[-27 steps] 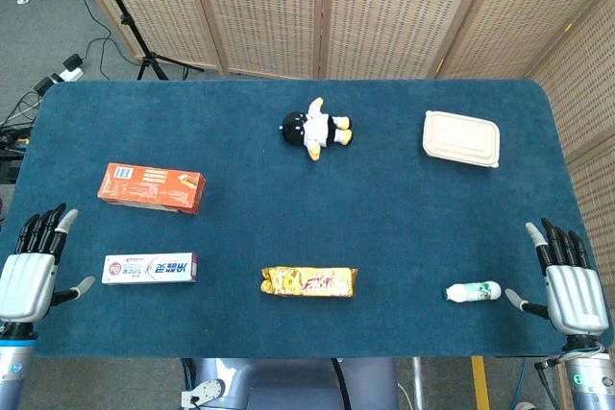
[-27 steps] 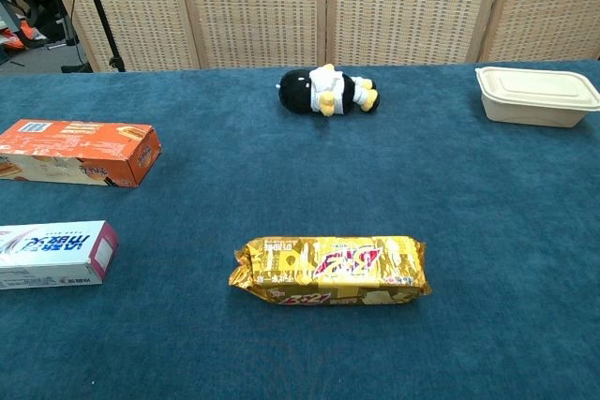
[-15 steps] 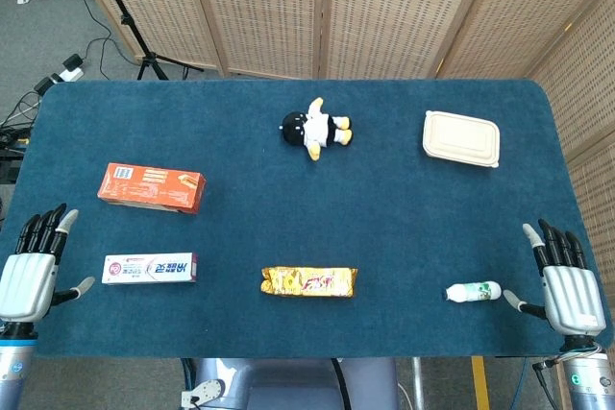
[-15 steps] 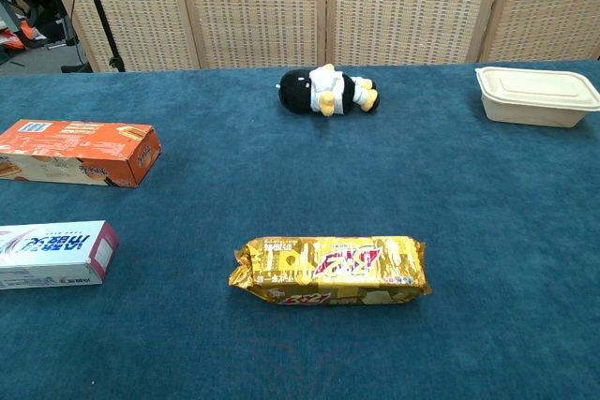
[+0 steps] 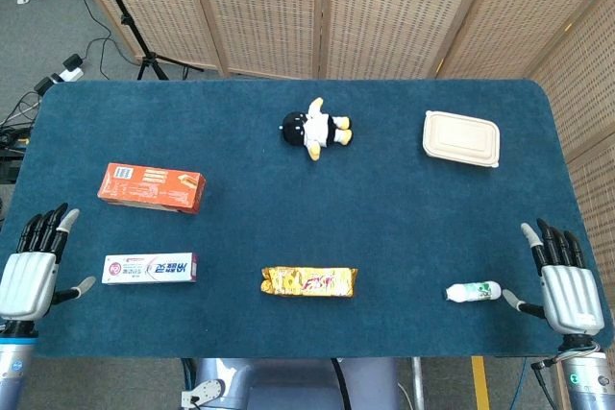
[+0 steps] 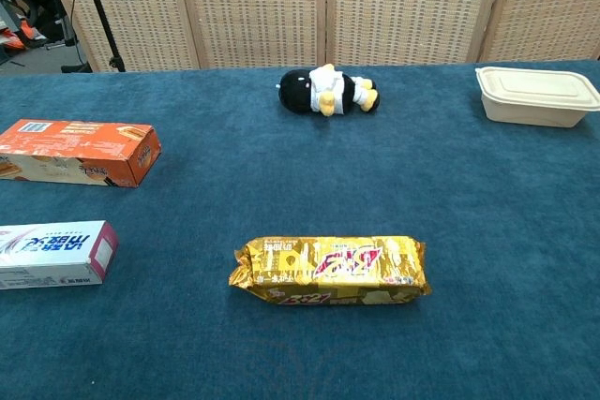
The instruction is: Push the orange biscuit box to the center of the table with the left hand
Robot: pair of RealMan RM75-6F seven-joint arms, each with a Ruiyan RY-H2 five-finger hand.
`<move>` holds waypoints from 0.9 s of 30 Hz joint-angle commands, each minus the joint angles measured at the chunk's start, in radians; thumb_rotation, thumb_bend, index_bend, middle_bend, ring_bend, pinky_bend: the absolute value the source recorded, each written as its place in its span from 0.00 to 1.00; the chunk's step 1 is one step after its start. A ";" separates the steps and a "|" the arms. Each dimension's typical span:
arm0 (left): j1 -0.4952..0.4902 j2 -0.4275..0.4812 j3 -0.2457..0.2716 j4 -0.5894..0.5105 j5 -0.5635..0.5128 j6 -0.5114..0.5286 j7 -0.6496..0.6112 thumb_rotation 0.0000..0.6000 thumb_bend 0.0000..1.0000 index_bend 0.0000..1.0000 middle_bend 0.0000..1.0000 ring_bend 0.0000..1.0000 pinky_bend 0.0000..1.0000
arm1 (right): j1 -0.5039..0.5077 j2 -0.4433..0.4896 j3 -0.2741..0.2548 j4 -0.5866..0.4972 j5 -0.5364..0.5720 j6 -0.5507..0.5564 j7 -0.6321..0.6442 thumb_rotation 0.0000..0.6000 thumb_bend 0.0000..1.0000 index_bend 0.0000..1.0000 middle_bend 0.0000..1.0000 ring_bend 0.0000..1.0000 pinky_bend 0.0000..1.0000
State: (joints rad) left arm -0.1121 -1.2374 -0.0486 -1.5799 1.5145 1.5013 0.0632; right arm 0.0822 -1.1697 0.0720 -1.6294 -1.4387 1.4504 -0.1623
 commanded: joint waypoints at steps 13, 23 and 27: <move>0.000 0.010 -0.013 -0.009 -0.015 0.003 -0.019 1.00 0.00 0.00 0.00 0.00 0.00 | -0.001 0.001 0.000 0.001 -0.003 0.003 0.005 1.00 0.05 0.02 0.00 0.00 0.00; -0.074 0.092 -0.048 -0.099 -0.112 -0.191 -0.234 1.00 0.00 0.00 0.00 0.00 0.00 | 0.003 -0.001 0.006 0.008 0.014 -0.008 0.009 1.00 0.05 0.02 0.00 0.00 0.00; -0.127 0.175 -0.080 -0.135 -0.163 -0.321 -0.404 1.00 0.00 0.00 0.00 0.00 0.00 | 0.005 -0.003 0.006 0.009 0.015 -0.011 0.005 1.00 0.05 0.02 0.00 0.00 0.00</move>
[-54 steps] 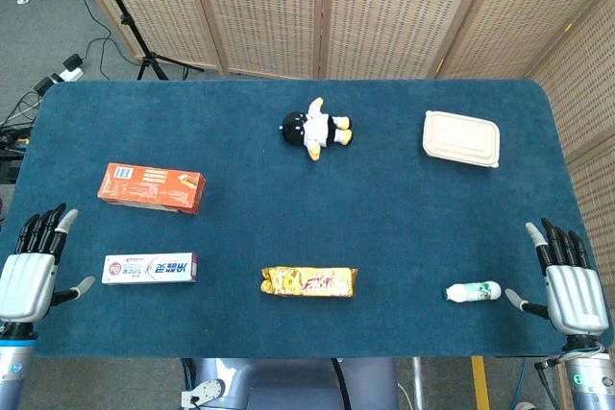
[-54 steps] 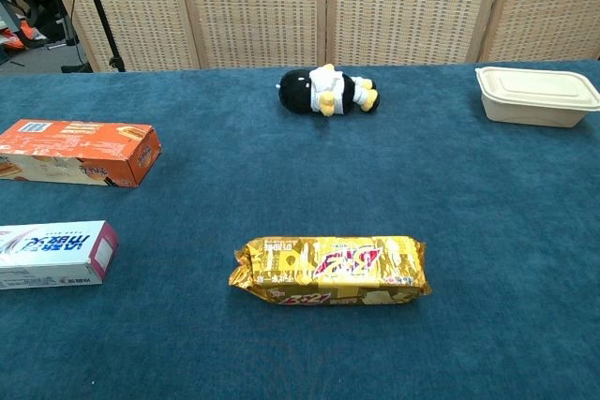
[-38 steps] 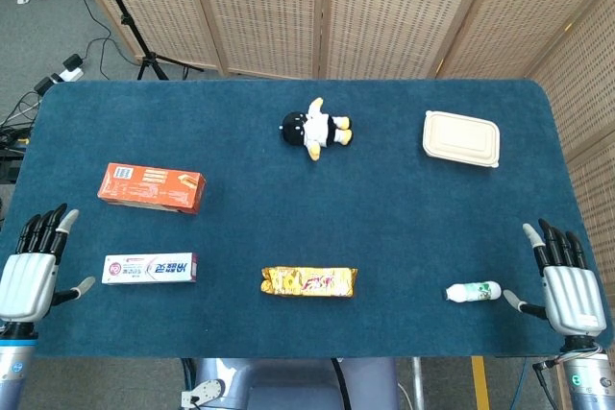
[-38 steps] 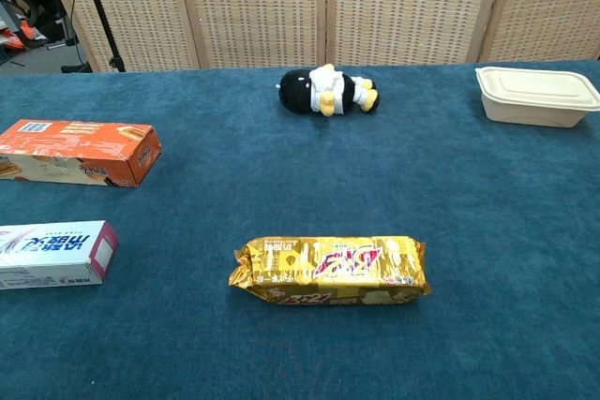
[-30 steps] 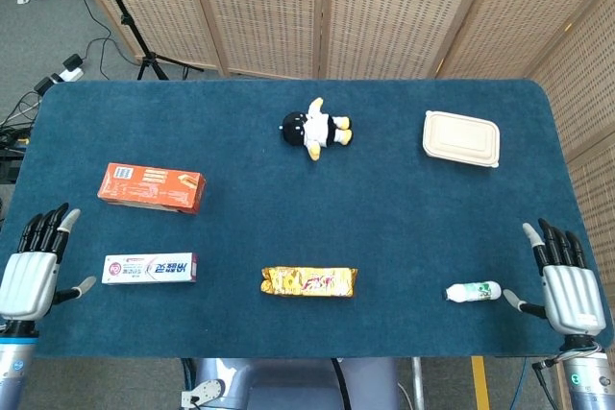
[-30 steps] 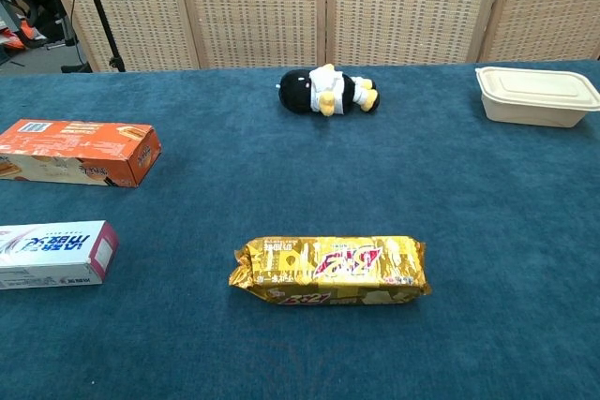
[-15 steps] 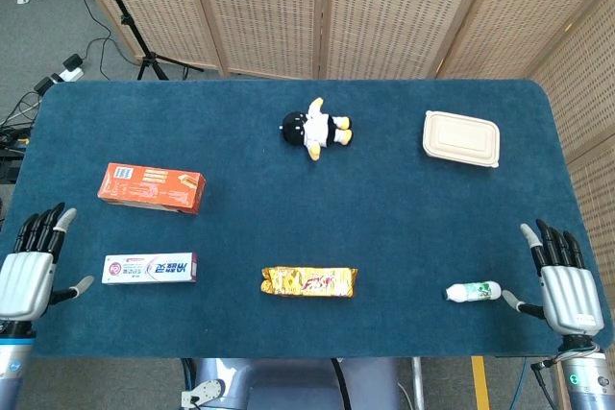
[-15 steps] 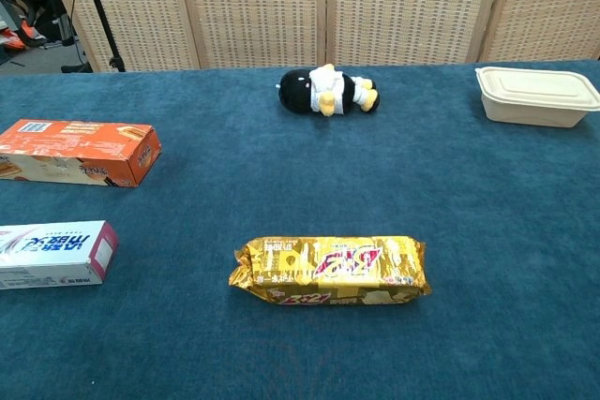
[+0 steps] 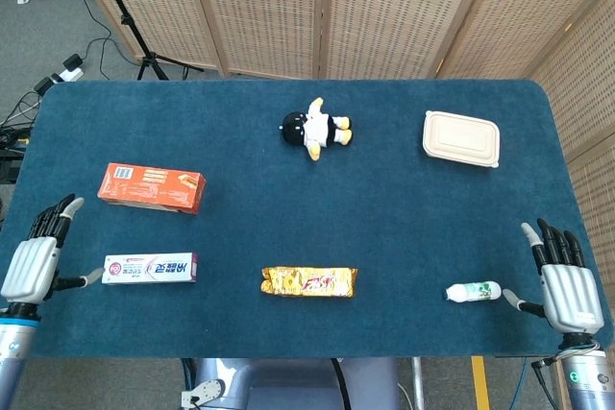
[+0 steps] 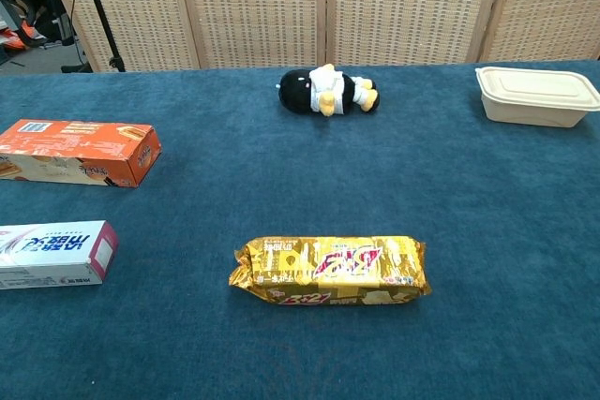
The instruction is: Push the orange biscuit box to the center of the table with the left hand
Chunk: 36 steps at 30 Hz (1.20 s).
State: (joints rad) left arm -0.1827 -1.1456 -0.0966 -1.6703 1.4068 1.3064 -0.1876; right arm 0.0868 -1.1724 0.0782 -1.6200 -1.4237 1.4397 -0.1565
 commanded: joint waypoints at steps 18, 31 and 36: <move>-0.275 0.261 -0.099 0.119 -0.103 -0.670 -0.857 1.00 0.00 0.00 0.00 0.00 0.00 | 0.002 -0.004 0.000 0.000 0.005 -0.002 -0.010 1.00 0.05 0.02 0.00 0.00 0.00; -0.382 0.193 -0.101 0.298 0.005 -0.919 -1.212 1.00 0.00 0.00 0.00 0.00 0.00 | 0.007 -0.012 0.001 0.008 0.014 -0.013 -0.020 1.00 0.05 0.02 0.00 0.00 0.00; -0.411 0.154 -0.089 0.369 0.061 -0.947 -1.353 1.00 0.00 0.00 0.00 0.00 0.00 | 0.009 -0.015 0.000 0.009 0.016 -0.017 -0.028 1.00 0.05 0.02 0.00 0.00 0.00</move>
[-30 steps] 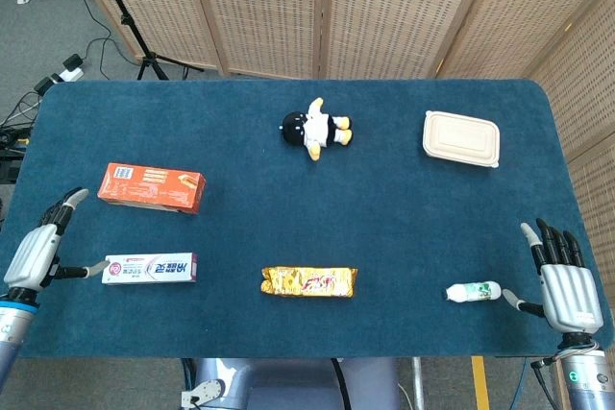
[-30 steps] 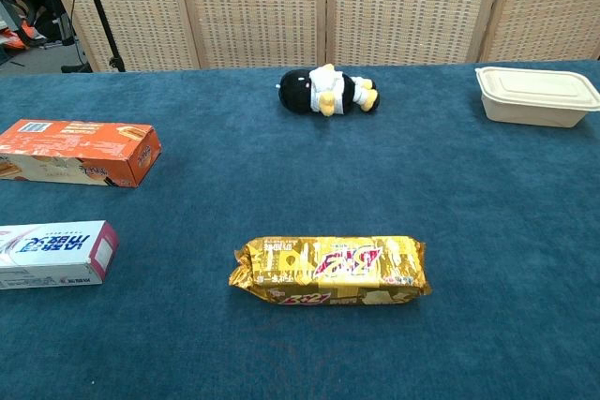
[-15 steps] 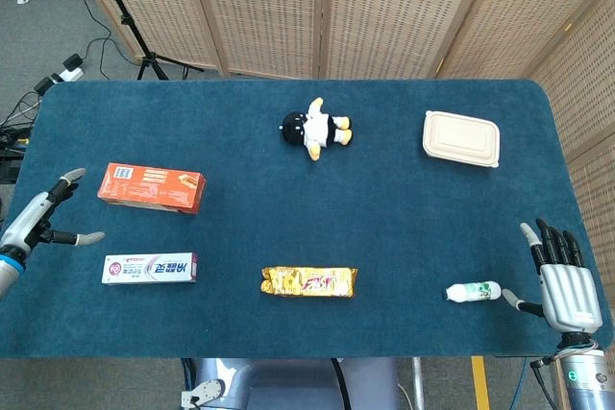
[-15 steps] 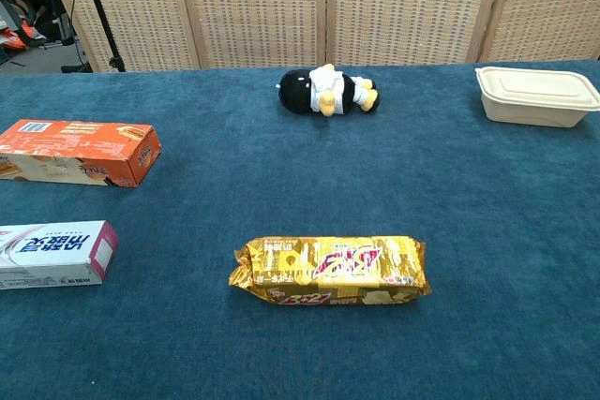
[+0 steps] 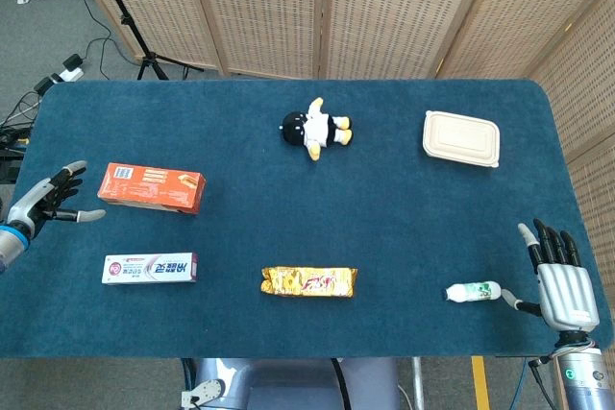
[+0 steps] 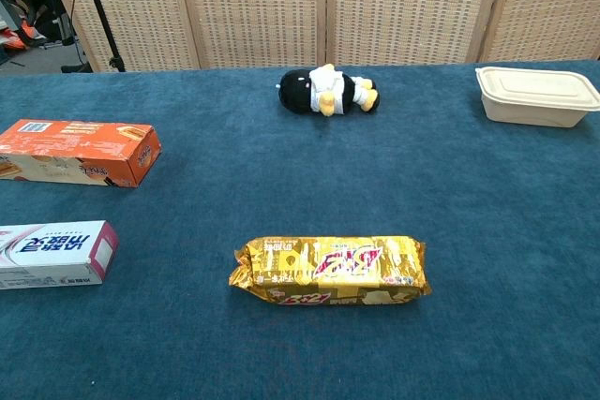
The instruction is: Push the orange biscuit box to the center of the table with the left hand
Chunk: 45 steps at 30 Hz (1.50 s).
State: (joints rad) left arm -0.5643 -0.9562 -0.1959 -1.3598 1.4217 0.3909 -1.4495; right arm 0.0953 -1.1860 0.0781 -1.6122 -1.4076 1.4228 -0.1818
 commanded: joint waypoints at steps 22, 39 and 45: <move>-0.153 -0.163 0.184 0.297 0.177 -0.055 -0.356 1.00 0.00 0.00 0.00 0.00 0.00 | 0.008 -0.014 -0.003 0.010 0.009 -0.015 -0.017 1.00 0.05 0.02 0.00 0.00 0.00; -0.223 -0.237 0.290 0.356 0.186 -0.010 -0.419 1.00 0.00 0.00 0.00 0.00 0.00 | 0.010 -0.018 -0.003 0.018 0.010 -0.018 -0.007 1.00 0.05 0.02 0.00 0.00 0.00; -0.231 -0.245 0.300 0.357 0.173 0.002 -0.411 1.00 0.00 0.00 0.00 0.00 0.00 | 0.011 -0.020 -0.005 0.018 0.011 -0.022 -0.011 1.00 0.05 0.02 0.00 0.00 0.00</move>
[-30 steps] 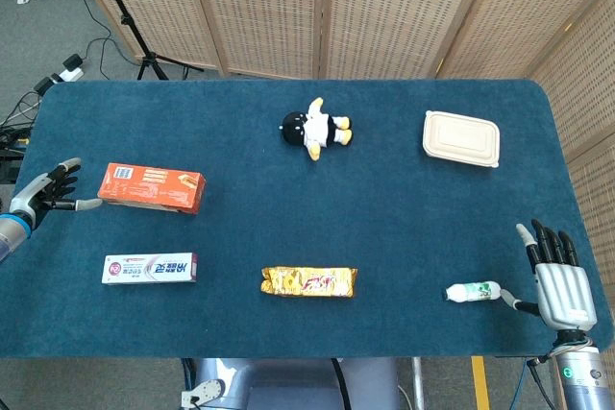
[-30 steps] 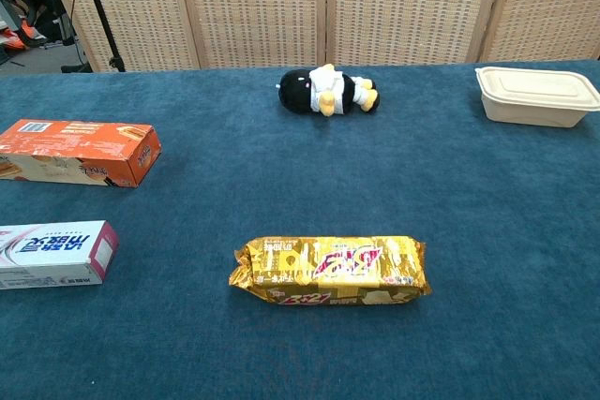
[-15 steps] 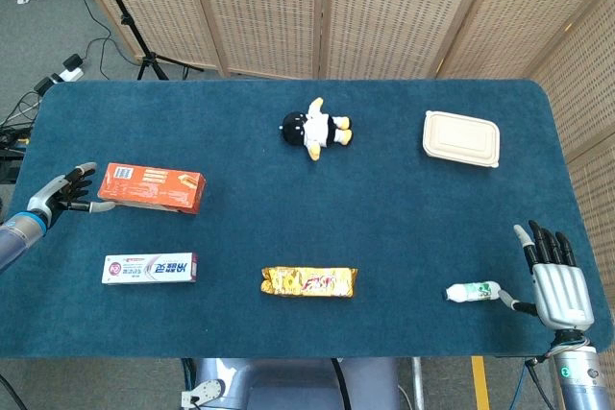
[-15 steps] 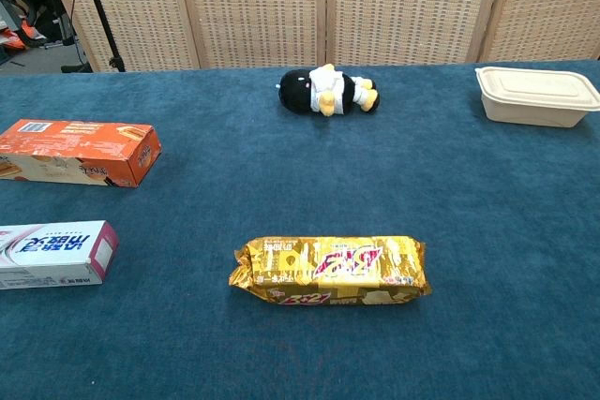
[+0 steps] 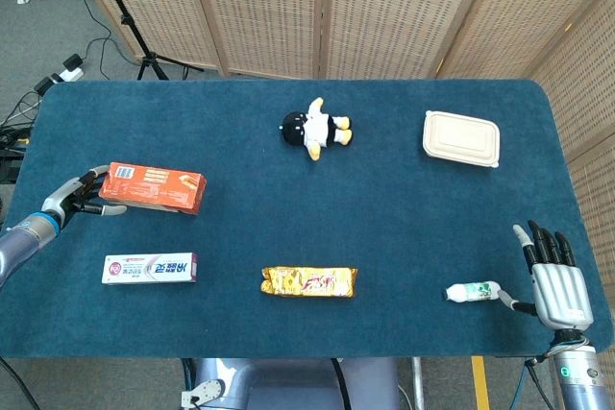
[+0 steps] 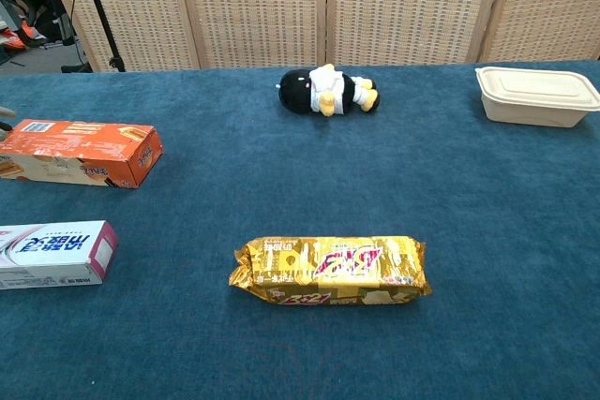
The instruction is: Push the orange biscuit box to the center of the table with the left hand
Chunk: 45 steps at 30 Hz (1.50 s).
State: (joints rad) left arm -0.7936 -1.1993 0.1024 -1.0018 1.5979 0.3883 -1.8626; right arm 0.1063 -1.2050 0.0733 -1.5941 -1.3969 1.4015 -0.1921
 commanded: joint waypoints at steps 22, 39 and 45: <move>-0.038 0.005 -0.006 -0.115 -0.044 0.046 0.096 1.00 0.00 0.00 0.00 0.00 0.00 | 0.001 0.004 0.002 0.002 0.006 -0.003 0.014 1.00 0.05 0.02 0.00 0.00 0.00; -0.055 0.035 -0.027 -0.264 -0.100 0.017 0.207 1.00 0.00 0.00 0.00 0.00 0.00 | -0.001 0.006 0.000 -0.001 0.000 0.001 0.019 1.00 0.05 0.02 0.00 0.00 0.00; -0.056 0.031 -0.044 -0.299 -0.125 0.007 0.245 1.00 0.01 0.00 0.00 0.00 0.00 | -0.001 0.006 -0.001 -0.001 -0.002 0.003 0.020 1.00 0.05 0.02 0.00 0.00 0.00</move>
State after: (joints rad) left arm -0.8496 -1.1674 0.0623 -1.2953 1.4766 0.3969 -1.6222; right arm 0.1051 -1.1986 0.0727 -1.5954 -1.3992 1.4046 -0.1719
